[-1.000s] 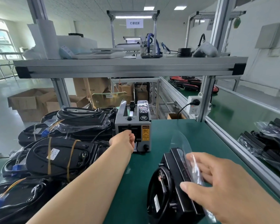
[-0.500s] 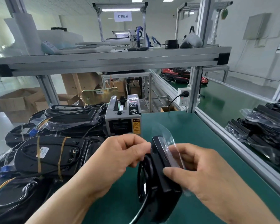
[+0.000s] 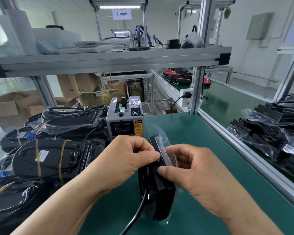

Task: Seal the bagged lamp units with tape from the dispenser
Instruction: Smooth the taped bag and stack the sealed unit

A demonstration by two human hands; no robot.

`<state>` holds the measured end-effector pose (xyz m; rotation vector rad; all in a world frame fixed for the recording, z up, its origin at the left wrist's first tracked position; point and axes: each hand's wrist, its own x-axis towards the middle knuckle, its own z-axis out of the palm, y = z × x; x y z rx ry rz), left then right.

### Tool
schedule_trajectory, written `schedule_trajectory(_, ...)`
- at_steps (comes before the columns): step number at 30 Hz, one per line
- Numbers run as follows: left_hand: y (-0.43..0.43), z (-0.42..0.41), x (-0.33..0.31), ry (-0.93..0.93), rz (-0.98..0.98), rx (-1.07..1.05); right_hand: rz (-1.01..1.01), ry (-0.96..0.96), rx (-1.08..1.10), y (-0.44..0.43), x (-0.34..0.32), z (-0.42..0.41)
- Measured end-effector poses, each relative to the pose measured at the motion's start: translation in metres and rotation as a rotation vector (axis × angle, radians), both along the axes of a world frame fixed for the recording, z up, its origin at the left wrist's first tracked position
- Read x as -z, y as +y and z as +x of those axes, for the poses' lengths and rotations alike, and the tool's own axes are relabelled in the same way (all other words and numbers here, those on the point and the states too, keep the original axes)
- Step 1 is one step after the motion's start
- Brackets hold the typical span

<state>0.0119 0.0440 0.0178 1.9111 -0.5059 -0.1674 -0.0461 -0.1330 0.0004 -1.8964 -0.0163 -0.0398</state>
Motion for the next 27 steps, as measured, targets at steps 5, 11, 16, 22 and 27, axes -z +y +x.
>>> schedule_trajectory(5,0.0022,0.0036,0.0026,-0.041,0.047,0.011,-0.026,0.000,-0.002,0.0014,0.0004,-0.0007)
schedule_trajectory(11,0.0049,0.0057,0.0041,-0.093,0.102,0.022,-0.047,0.009,0.003,0.0008,0.0022,-0.0013)
schedule_trajectory(16,0.0049,0.0043,0.0028,-0.126,0.105,0.023,-0.042,0.007,0.003,0.0016,0.0028,-0.0011)
schedule_trajectory(22,0.0053,0.0062,0.0006,-0.130,0.130,0.042,-0.054,-0.006,-0.010,0.0015,0.0050,-0.0004)
schedule_trajectory(27,0.0081,0.0091,-0.0011,-0.121,0.186,0.040,-0.053,-0.037,-0.014,0.0033,0.0062,-0.0014)
